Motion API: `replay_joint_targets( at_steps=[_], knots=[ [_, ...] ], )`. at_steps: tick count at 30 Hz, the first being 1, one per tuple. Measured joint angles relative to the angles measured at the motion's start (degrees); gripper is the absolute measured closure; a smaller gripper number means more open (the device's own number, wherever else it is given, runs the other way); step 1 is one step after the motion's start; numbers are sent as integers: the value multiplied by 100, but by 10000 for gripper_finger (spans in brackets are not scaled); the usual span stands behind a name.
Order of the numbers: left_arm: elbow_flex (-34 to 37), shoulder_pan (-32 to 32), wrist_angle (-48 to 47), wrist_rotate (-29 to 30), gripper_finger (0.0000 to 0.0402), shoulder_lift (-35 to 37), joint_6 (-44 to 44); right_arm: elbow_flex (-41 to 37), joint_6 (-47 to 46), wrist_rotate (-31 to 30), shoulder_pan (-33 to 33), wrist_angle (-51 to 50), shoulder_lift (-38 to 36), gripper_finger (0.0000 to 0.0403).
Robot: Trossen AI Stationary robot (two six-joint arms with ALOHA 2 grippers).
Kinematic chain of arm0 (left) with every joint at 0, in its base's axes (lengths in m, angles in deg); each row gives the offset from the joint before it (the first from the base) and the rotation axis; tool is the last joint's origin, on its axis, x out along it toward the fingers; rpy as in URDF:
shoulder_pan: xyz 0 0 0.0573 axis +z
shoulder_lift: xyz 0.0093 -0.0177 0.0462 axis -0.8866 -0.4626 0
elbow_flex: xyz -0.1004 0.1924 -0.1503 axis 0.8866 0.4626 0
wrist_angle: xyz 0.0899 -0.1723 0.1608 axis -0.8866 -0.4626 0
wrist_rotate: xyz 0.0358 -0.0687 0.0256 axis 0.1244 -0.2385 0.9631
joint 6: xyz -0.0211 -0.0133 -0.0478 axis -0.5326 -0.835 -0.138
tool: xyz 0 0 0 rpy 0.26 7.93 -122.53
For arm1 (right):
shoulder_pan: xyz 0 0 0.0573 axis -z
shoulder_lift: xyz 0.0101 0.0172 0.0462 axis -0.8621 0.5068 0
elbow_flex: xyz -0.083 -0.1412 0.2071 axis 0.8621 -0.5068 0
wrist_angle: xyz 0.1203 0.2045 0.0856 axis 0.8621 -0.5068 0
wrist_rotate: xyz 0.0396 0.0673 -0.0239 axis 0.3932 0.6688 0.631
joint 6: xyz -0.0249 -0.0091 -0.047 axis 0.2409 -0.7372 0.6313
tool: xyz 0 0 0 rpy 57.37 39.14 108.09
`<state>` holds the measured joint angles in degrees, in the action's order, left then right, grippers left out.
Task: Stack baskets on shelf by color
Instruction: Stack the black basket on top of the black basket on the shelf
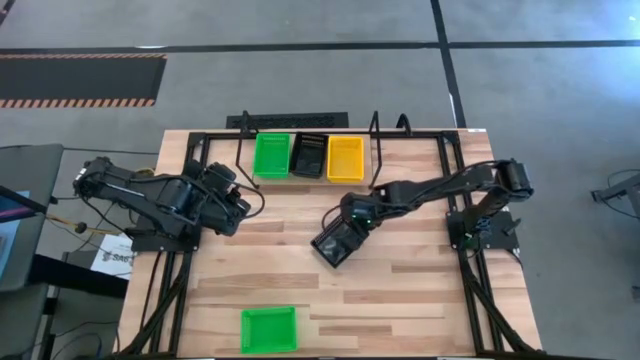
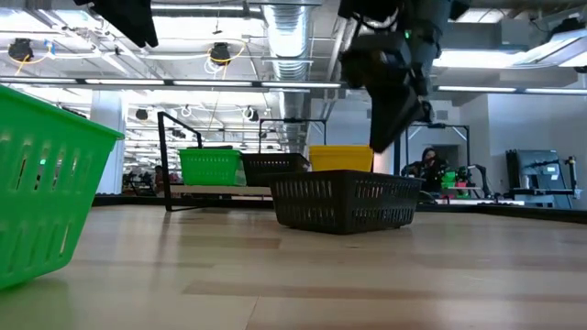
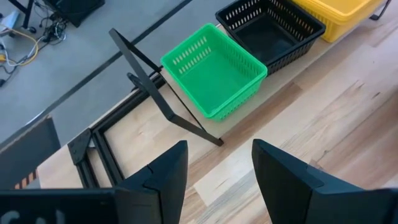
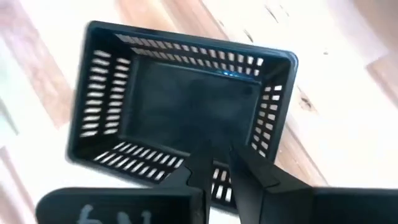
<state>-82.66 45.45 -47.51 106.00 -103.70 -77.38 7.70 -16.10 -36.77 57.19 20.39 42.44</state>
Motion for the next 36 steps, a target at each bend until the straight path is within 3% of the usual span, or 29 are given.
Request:
replay_joint_targets(
  at_steps=[10, 20, 24, 36],
  knots=[
    [0, 0, 18, -2, 233, 0, -13, 434, 63, -16, 180, -751, -1, 318],
    [0, 0, 20, -2, 233, 0, -57, 434, 3, -20, 226, -808, 1, 199],
    [-1, 0, 20, -2, 233, 0, -53, 434, 25, -21, 247, -900, 215, 170],
    [-2, 0, 20, -127, 233, 0, -24, 427, 47, 536, 294, -1112, 1373, 169]
  ],
)
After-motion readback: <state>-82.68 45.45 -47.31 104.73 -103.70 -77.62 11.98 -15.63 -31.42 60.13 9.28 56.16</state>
